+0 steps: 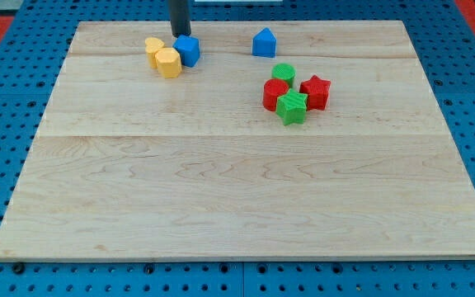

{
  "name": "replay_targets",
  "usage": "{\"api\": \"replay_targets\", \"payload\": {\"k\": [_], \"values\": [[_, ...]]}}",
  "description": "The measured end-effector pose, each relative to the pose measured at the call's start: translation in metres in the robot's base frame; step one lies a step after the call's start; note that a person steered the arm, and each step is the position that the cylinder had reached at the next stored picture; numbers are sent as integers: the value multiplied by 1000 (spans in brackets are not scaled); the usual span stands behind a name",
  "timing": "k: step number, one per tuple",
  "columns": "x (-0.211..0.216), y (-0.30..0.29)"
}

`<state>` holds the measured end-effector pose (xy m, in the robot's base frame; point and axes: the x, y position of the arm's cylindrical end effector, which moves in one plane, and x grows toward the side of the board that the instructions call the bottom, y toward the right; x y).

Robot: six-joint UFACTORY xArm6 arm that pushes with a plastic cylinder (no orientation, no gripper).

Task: Move the blue cube horizontally right to the yellow hexagon

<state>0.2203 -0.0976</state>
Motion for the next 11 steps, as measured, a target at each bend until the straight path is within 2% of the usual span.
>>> {"api": "replay_targets", "payload": {"k": [2,3,5,6,8,11], "values": [[0,-51],[0,-51],[32,-45],[32,-43],[36,25],[53,26]]}}
